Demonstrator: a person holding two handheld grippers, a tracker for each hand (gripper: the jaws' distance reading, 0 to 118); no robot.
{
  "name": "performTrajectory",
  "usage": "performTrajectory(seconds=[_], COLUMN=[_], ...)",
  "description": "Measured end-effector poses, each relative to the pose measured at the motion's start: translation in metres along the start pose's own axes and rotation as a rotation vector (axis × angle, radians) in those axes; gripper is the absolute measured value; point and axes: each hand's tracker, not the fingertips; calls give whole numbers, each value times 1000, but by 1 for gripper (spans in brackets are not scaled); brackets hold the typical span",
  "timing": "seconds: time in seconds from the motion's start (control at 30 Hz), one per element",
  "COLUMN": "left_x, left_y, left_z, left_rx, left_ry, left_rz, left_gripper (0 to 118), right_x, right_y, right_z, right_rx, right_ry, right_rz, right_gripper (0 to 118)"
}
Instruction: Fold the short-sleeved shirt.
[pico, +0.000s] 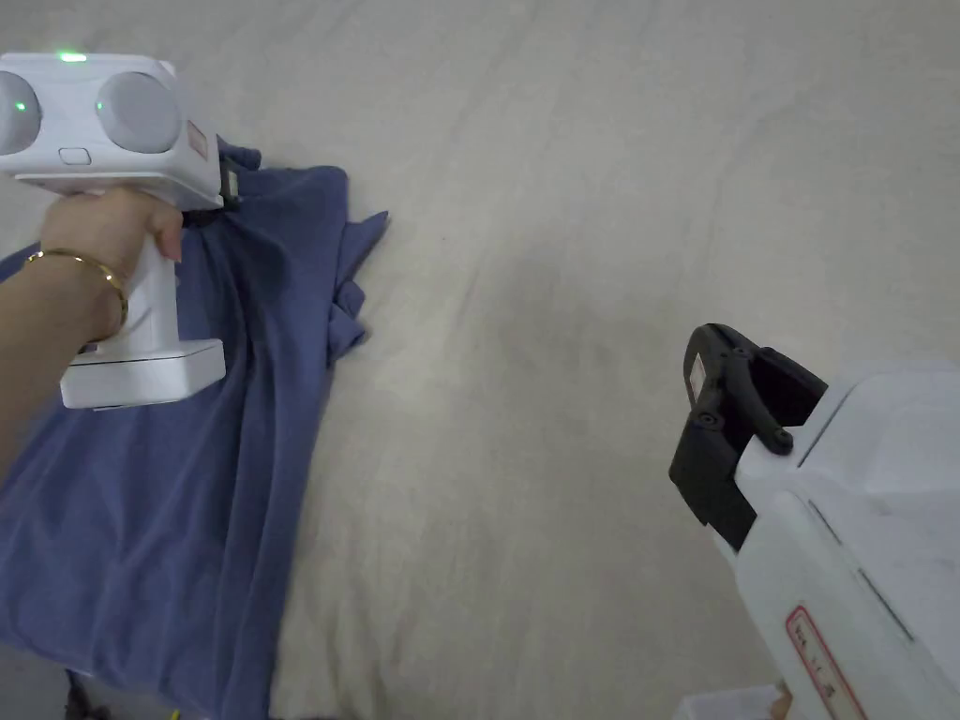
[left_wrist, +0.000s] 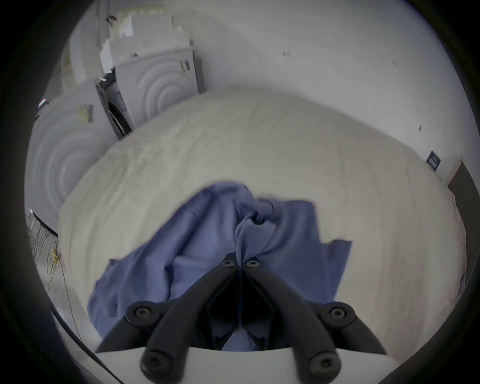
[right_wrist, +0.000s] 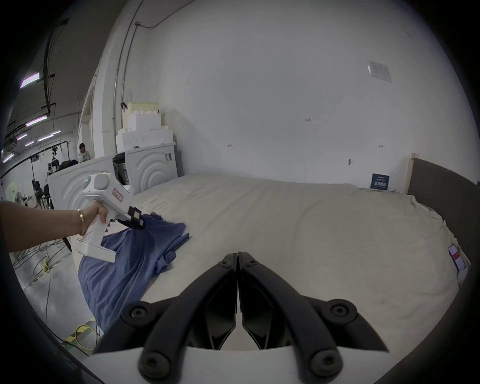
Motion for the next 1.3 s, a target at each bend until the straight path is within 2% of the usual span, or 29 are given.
performTrajectory(seconds=[0.07,0.27,0.53,0.63,0.87,1.0,1.17,1.3], left_x=[-8,-37,-48,-31,48,111,200,267], left_y=[2,14,46,66,97,78,38,2], left_z=[33,139,266,320,405,414,393,374], left_rx=[50,173,357,470,637,627,551,497], left_ry=[-11,-29,-66,-63,-198,-312,-405,-513], left_rz=[41,139,197,130,-35,-131,-336,-438], left_gripper=[0,0,0,0,0,0,0,0], right_x=[9,26,49,56,91,104,123,138], right_y=[12,25,29,27,22,23,16,7], right_z=[42,114,196,220,259,279,301,316], right_rx=[25,85,152,177,223,247,239,227], right_ry=[-20,-80,-199,-244,-316,-368,-442,-504], right_rz=[10,50,24,-2,-33,-31,-55,-78], right_gripper=[0,0,0,0,0,0,0,0])
